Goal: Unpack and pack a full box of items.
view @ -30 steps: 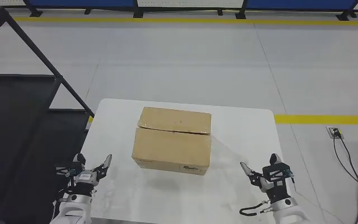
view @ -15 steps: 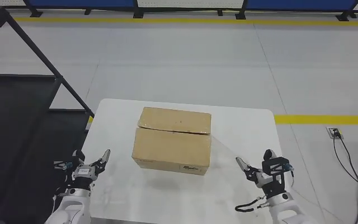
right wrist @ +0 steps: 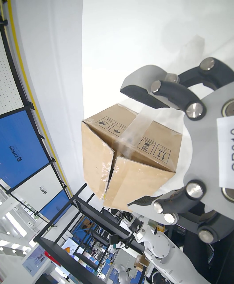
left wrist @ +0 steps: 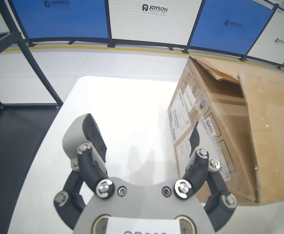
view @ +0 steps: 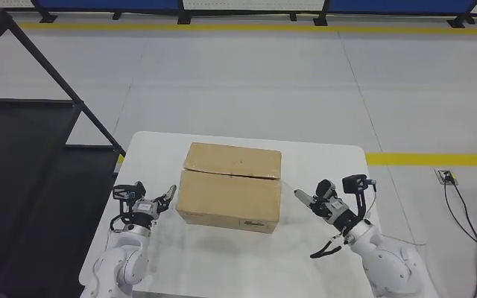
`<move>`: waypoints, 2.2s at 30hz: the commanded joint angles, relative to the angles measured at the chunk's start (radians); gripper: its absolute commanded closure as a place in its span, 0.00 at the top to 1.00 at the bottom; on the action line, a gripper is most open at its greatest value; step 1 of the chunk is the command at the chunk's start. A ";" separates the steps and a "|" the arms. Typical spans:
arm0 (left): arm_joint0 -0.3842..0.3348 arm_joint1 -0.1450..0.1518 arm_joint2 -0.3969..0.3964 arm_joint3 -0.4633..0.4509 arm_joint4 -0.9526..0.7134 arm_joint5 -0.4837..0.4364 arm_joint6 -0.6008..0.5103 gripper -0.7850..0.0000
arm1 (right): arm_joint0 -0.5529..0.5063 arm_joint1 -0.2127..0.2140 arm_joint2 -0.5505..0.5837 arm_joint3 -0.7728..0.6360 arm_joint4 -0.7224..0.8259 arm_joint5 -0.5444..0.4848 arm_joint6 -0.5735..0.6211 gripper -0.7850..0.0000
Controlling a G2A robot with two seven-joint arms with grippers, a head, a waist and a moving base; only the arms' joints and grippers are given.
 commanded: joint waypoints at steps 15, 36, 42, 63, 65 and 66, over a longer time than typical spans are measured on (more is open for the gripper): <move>0.030 -0.009 0.026 -0.018 0.031 -0.004 0.024 1.00 | 0.199 -0.010 -0.090 0.176 0.289 -0.008 0.259 1.00; 0.118 0.000 -0.085 -0.105 -0.040 -0.062 0.034 1.00 | 0.408 -0.014 -0.163 0.431 0.732 -0.215 0.602 1.00; 0.154 0.003 -0.118 -0.180 -0.061 -0.095 0.046 1.00 | 0.367 0.011 -0.108 0.377 0.897 -0.327 0.824 1.00; 0.283 0.064 -0.262 -0.264 0.118 -0.716 -0.027 1.00 | 0.353 0.102 -0.225 0.306 0.894 -0.027 0.875 1.00; 0.278 0.065 -0.244 -0.248 0.146 -0.716 -0.023 1.00 | 0.390 0.094 -0.240 0.330 0.973 0.066 0.848 1.00; 0.272 0.065 -0.240 -0.242 0.157 -0.712 -0.024 1.00 | 0.407 0.091 -0.242 0.354 1.003 0.111 0.821 1.00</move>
